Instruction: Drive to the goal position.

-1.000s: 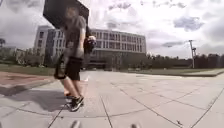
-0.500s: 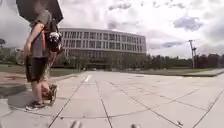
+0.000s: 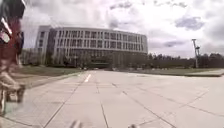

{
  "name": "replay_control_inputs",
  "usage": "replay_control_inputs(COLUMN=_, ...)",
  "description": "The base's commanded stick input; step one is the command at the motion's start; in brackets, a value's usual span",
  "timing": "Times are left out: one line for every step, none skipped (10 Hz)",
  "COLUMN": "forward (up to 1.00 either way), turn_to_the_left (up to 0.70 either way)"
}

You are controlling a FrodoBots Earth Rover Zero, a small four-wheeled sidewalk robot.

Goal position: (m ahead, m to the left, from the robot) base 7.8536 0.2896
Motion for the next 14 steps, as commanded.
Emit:
replay_control_inputs(forward=1.00, turn_to_the_left=0.00)
replay_control_inputs(forward=1.00, turn_to_the_left=0.00)
replay_control_inputs(forward=1.00, turn_to_the_left=0.00)
replay_control_inputs(forward=1.00, turn_to_the_left=0.00)
replay_control_inputs(forward=1.00, turn_to_the_left=0.00)
replay_control_inputs(forward=1.00, turn_to_the_left=0.00)
replay_control_inputs(forward=1.00, turn_to_the_left=0.00)
replay_control_inputs(forward=1.00, turn_to_the_left=0.00)
replay_control_inputs(forward=1.00, turn_to_the_left=0.00)
replay_control_inputs(forward=1.00, turn_to_the_left=0.00)
replay_control_inputs(forward=1.00, turn_to_the_left=0.00)
replay_control_inputs(forward=1.00, turn_to_the_left=0.00)
replay_control_inputs(forward=1.00, turn_to_the_left=0.00)
replay_control_inputs(forward=1.00, turn_to_the_left=0.00)
